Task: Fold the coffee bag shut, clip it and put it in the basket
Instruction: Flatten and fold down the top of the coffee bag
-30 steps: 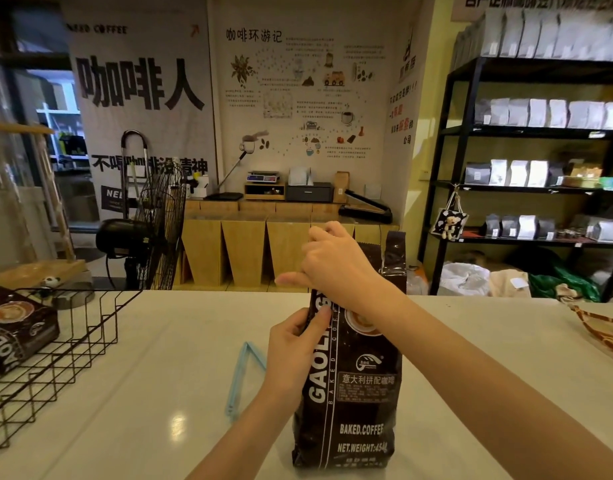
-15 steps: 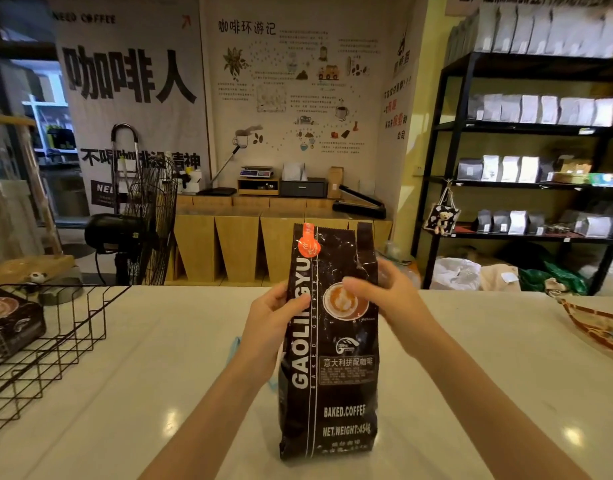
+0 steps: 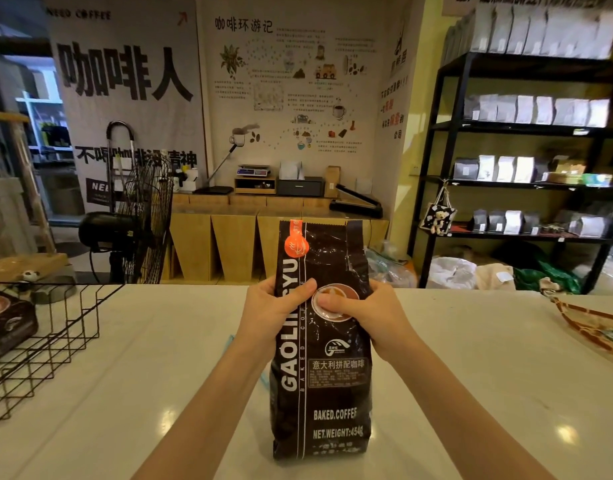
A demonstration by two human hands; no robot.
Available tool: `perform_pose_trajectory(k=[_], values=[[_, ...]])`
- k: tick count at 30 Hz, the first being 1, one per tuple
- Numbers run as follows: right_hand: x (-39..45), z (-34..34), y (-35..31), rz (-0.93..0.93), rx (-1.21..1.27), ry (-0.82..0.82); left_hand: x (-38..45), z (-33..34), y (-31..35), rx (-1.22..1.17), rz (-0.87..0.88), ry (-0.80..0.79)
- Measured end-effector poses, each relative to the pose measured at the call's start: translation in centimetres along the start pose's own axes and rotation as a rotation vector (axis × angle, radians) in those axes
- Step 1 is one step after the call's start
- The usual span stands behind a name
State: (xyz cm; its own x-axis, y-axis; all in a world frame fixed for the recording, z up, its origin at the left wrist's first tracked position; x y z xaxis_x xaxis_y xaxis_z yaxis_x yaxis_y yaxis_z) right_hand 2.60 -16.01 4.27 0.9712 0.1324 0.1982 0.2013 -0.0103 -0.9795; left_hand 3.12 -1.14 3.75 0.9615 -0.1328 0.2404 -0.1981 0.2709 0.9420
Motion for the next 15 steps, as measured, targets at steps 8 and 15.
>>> perform_pose_trajectory(k=[8, 15], values=[[-0.4, -0.2, 0.0, -0.014, 0.027, -0.009, 1.8, 1.2, 5.4, 0.381, 0.067, -0.121], [-0.6, -0.3, 0.4, -0.02, 0.057, -0.003, 2.6, 2.0, 4.9, 0.143, 0.039, 0.008]])
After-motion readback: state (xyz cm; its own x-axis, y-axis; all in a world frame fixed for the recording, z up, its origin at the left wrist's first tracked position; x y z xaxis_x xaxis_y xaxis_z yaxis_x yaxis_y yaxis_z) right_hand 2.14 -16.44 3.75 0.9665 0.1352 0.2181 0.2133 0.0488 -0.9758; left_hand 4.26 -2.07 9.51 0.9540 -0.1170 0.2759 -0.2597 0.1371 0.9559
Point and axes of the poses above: each hand's wrist, its own x-axis towards the middle knuckle, its own z-axis out of the palm, y = z × x, the point moved 3 cm from there along x, towards the middle knuckle, and after that the axes turned 7 degrees about -y, right-handed, at the moved point
